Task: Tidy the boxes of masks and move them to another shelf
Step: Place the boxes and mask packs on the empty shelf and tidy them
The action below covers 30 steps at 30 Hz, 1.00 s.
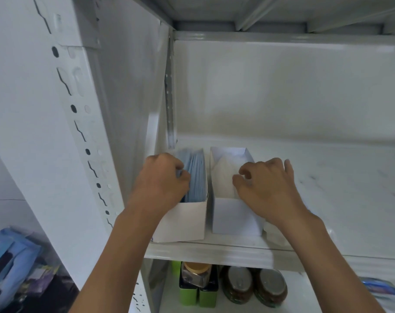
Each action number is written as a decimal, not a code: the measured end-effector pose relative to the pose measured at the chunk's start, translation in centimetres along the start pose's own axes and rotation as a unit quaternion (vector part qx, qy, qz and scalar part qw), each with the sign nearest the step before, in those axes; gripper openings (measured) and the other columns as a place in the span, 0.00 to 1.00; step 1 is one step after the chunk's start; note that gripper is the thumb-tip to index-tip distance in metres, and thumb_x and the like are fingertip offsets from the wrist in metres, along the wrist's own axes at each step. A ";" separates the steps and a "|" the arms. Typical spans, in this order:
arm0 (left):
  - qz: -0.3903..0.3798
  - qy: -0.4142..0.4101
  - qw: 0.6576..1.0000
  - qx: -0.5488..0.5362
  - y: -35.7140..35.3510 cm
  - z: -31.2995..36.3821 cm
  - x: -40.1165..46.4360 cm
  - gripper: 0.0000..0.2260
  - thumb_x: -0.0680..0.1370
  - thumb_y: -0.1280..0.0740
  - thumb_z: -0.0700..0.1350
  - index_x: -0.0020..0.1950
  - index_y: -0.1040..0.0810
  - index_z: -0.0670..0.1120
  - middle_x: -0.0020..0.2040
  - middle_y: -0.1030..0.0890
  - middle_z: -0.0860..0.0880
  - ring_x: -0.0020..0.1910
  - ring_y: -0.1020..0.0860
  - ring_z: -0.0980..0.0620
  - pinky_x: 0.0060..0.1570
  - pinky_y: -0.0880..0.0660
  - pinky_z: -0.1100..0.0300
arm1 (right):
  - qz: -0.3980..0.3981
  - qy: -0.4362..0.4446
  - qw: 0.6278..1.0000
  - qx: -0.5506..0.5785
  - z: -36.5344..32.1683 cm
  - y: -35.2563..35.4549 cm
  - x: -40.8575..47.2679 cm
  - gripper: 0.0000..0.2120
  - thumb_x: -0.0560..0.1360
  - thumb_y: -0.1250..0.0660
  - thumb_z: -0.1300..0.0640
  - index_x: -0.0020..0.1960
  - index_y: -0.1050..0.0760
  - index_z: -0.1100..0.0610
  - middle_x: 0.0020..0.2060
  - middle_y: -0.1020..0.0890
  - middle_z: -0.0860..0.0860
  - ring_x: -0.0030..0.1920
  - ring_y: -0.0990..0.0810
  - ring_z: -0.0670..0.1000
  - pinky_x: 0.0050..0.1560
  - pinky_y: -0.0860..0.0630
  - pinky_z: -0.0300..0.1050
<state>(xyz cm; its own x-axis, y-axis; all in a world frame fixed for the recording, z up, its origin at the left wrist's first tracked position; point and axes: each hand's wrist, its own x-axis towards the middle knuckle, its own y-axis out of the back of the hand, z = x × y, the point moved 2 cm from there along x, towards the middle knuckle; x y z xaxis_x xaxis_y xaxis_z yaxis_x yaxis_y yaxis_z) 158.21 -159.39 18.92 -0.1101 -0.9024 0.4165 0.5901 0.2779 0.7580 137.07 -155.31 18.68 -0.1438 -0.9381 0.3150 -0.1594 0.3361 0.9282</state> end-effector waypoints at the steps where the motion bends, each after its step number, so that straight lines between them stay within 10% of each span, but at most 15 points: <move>1: -0.006 -0.014 1.000 0.004 -0.1 0.1 -0.2 0.06 0.80 0.31 0.46 0.46 0.18 0.44 0.51 0.19 0.48 0.47 0.20 0.48 0.40 0.24 0.61 | -0.014 -0.007 1.000 -0.016 -0.1 0.0 0.2 0.19 0.79 0.45 0.43 0.57 0.21 0.52 0.49 0.17 0.50 0.63 0.30 0.57 0.75 0.49 0.63; 5: 0.083 -0.191 0.978 -0.009 0.4 2.2 -1.4 0.06 0.78 0.31 0.39 0.50 0.15 0.42 0.50 0.16 0.45 0.46 0.18 0.46 0.53 0.20 0.47 | -0.070 -0.030 0.991 -0.109 -1.0 0.2 1.0 0.19 0.76 0.48 0.38 0.52 0.28 0.51 0.42 0.26 0.50 0.56 0.33 0.57 0.61 0.41 0.61; 9: 0.006 -0.286 0.957 0.038 -0.9 4.2 -2.5 0.11 0.78 0.36 0.44 0.55 0.15 0.49 0.54 0.14 0.52 0.54 0.18 0.52 0.65 0.27 0.49 | -0.103 0.005 0.986 -0.134 -1.8 0.2 1.8 0.19 0.75 0.44 0.36 0.49 0.30 0.50 0.42 0.29 0.49 0.54 0.29 0.55 0.57 0.41 0.56; 17: -0.066 -0.267 0.961 0.004 -2.4 3.5 -2.0 0.11 0.81 0.38 0.41 0.50 0.16 0.45 0.47 0.17 0.49 0.47 0.21 0.51 0.55 0.24 0.53 | -0.151 0.023 0.988 0.027 -1.8 0.0 2.1 0.29 0.71 0.32 0.39 0.66 0.30 0.54 0.55 0.25 0.53 0.54 0.28 0.56 0.53 0.34 0.47; 24: -0.055 -0.232 0.970 -0.053 -2.6 3.0 -1.9 0.12 0.81 0.35 0.45 0.64 0.22 0.50 0.58 0.18 0.52 0.54 0.21 0.53 0.59 0.21 0.54 | 0.007 0.023 1.000 -0.014 -2.2 3.0 1.8 0.23 0.71 0.31 0.48 0.63 0.27 0.54 0.52 0.23 0.55 0.50 0.23 0.60 0.45 0.35 0.48; 30: -0.040 -0.210 0.975 -0.063 -2.7 2.8 -2.3 0.22 0.81 0.37 0.46 0.75 0.32 0.50 0.66 0.21 0.49 0.61 0.21 0.50 0.62 0.24 0.55 | -0.184 0.045 0.977 0.099 -2.0 0.9 1.1 0.28 0.79 0.44 0.36 0.77 0.36 0.44 0.66 0.21 0.53 0.66 0.25 0.57 0.67 0.30 0.55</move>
<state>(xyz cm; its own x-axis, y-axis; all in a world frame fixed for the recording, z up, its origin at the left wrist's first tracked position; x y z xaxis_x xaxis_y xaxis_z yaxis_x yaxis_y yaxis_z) 154.61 -157.16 17.37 -0.4623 -0.6974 0.5476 0.6567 0.1457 0.7400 138.76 -156.24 20.27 0.0448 -0.9990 -0.0091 -0.3714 -0.0251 0.9281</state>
